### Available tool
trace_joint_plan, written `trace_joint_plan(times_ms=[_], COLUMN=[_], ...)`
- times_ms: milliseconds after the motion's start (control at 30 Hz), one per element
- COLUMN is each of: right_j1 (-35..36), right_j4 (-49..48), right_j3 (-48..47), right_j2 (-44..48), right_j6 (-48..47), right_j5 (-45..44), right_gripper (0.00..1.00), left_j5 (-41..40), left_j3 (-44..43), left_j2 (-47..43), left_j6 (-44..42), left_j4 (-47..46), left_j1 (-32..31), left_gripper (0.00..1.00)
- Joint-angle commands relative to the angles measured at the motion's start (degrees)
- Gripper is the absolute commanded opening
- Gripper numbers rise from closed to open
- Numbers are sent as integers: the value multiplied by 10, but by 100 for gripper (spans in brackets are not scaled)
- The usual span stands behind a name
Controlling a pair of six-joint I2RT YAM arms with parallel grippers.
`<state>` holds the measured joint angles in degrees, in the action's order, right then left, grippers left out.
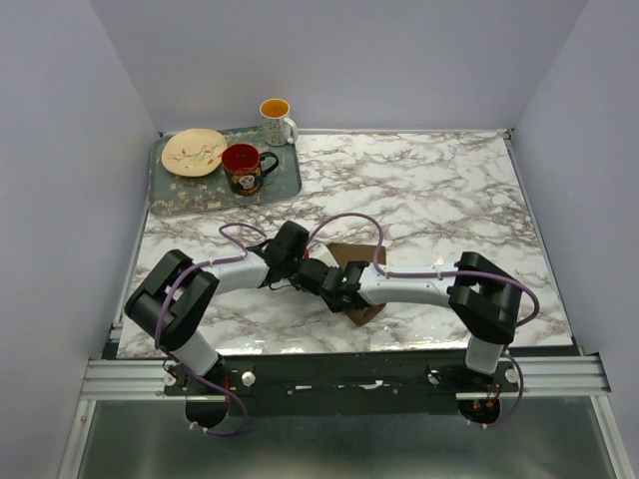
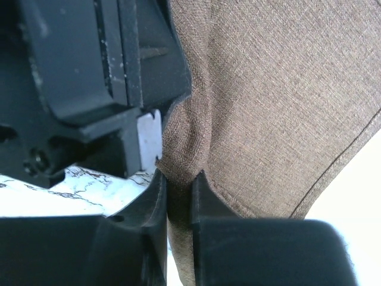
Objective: Fold the napkin, place the utensils inside, and roll it up
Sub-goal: Roll the napkin with the utensil
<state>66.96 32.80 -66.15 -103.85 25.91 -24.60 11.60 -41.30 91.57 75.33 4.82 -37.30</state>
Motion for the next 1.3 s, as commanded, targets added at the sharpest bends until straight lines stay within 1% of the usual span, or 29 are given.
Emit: trace_joint_plan(times_ms=[0, 33, 67, 100, 167, 200, 233, 267, 300, 333, 400, 433, 467, 500, 533, 600, 633, 700, 733, 800, 833, 933, 1167, 1267], right_j1=[2, -2, -9, -21, -34, -52, -62, -73, -102, -118, -164, -177, -189, -212, -227, -262, -273, -297, -307, -335, -343, -354, -353, -354], right_j4=[-83, -90, -98, -122, -145, -173, -192, -207, -248, -271, -316, -323, -324, -357, -368, -403, -409, -432, -445, -476, -478, -458, -447, -447], right_j3=[30, 45, 53, 65, 96, 108, 119, 150, 166, 183, 218, 222, 225, 230, 233, 238, 236, 237, 239, 242, 241, 212, 202, 200], right_j2=[2, 8, 15, 28, 44, 58, 66, 74, 83, 93, 94, 84, 79, 72, 60, 25, 12, -25, -37, -67, -81, -122, -136, -141], right_j6=[-33, -34, -33, -36, -32, -29, -25, -20, -10, -5, 5, 2, 0, 0, 4, 12, 11, 12, 19, 33, 37, 38, 45, 49], right_j5=[39, 55, 68, 85, 139, 164, 218, 241, 278, 351, 407, 464, 487, 511, 579, 631, 675, 705, 744, 771, 800, 844, 849, 854], right_gripper=[5, 1, 1, 1, 0, 1, 1, 1, 1, 1, 1, 1, 1, 0, 0, 1, 1, 1, 1, 1, 1, 1, 1, 1], left_j5=[-21, -26, -31, -37, -55, -63, -70, -88, -96, -104, -112, -112, -111, -129, -131, -132, -128, -120, -116, -96, -92, -87, -64, -60], left_j3=[32, 33, 33, 32, 30, 26, 25, 21, 12, 10, 11, 13, 12, 10, 11, 11, 12, 11, 10, 16, 20, 38, 27, 27], left_j2=[0, -4, -18, -24, -51, -60, -71, -91, -100, -109, -139, -149, -167, -174, -181, -198, -201, -194, -189, -174, -171, -163, -97, -76], left_j6=[-12, -16, -22, -33, -47, -64, -74, -83, -94, -106, -112, -112, -113, -113, -115, -113, -113, -116, -115, -106, -101, -89, -87, -88], left_j4=[33, 34, 35, 43, 50, 62, 68, 73, 91, 99, 113, 118, 123, 138, 143, 148, 144, 132, 130, 124, 121, 97, 46, 30], left_j1=[-8, -6, -5, -4, -2, -1, -1, -1, -2, -1, -1, -1, -1, -1, -1, -1, -1, -1, -2, -1, -2, -2, -2, -4], left_gripper=[14, 18, 22, 33, 46, 55, 59, 61, 65, 66, 71, 78, 84, 90, 90, 90, 89, 87, 86, 85, 85, 84, 83, 78])
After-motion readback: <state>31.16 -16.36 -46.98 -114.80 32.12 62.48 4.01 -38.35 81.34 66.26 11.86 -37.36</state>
